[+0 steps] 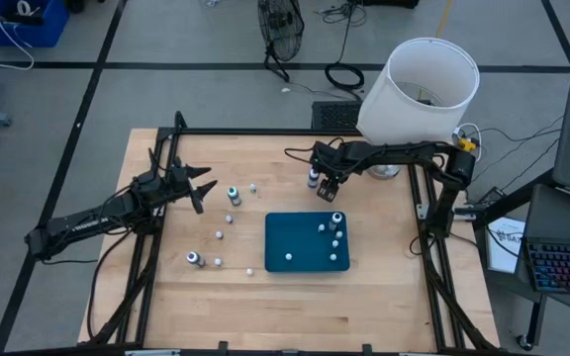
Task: Pick & Place food coloring
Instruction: Put the small orange food coloring bottle into the blue bin
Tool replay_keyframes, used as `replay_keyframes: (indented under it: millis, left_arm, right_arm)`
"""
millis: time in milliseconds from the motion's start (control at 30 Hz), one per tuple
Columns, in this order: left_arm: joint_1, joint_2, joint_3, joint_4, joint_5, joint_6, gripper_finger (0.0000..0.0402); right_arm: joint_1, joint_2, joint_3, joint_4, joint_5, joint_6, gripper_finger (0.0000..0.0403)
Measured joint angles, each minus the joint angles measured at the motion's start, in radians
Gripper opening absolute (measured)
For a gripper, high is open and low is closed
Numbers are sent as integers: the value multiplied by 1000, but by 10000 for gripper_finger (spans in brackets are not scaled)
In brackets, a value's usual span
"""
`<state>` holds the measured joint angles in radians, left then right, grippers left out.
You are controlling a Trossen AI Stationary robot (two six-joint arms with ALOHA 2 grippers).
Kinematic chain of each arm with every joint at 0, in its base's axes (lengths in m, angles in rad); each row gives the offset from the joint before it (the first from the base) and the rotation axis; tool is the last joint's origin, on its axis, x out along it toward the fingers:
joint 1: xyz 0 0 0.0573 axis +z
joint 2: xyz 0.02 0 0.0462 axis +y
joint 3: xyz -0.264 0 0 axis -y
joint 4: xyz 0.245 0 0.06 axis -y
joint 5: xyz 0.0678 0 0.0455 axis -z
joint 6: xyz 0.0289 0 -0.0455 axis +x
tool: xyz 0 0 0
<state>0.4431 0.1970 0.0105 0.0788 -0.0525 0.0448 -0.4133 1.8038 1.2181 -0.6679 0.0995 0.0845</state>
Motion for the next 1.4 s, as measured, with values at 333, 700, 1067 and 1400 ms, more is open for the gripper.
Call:
replay_keyframes:
  millis: [333,700,1067,1400]
  left_arm:
    - [0,0,0,0,0,0,225]
    - [0,0,0,0,0,0,225]
    - [0,0,0,0,0,0,225]
    - [0,0,0,0,0,0,225]
  right_arm:
    - [0,0,0,4,0,8,178]
    - [5,-2,0,6,-77,-20,40]
    - [69,-42,1,-2,-38,-42,40]
    - [185,-229,2,-9,61,21,40]
